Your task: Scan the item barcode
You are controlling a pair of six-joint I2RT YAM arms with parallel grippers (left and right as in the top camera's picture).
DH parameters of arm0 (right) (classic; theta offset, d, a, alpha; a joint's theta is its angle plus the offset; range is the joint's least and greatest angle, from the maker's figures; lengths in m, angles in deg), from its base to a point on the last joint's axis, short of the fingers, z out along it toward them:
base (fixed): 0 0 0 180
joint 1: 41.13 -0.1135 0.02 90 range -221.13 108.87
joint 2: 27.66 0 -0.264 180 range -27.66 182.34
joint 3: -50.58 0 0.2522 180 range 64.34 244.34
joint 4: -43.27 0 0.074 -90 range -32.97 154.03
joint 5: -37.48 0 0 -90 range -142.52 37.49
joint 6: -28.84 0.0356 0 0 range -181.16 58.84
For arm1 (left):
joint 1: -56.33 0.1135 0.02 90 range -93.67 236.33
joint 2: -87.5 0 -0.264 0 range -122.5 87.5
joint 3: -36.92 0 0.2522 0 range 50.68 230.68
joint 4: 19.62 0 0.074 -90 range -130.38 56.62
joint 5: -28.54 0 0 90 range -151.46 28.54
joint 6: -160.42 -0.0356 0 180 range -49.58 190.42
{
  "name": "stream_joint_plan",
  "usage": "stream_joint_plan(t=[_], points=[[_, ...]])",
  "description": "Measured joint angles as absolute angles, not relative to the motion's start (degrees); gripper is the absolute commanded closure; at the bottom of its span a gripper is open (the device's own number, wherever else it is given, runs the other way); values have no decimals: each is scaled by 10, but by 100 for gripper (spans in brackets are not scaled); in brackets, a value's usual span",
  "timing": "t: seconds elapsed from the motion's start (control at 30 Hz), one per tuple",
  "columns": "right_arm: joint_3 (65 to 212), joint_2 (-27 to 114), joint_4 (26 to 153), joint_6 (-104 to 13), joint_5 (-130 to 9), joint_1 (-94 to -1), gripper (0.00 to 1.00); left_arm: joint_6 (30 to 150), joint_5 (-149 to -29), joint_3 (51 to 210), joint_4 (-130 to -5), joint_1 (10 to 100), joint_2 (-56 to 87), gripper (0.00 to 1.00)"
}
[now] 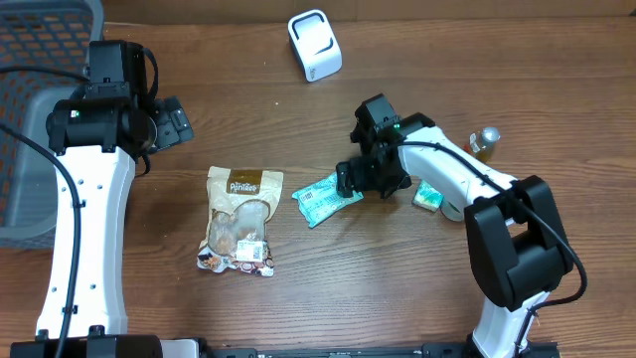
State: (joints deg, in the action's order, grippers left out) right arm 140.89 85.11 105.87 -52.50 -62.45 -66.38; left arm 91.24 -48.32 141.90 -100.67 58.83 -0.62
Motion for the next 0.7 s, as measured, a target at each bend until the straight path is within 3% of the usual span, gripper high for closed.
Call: stream_joint_plan(t=[0.5,0.7], points=[[1378,851,990,-537,-662,-664,20,912,-483,1419,-1007,588,-6,1],[1377,851,990,-537,-691,-664,34,912,-483,1419,-1007,588,-6,0]])
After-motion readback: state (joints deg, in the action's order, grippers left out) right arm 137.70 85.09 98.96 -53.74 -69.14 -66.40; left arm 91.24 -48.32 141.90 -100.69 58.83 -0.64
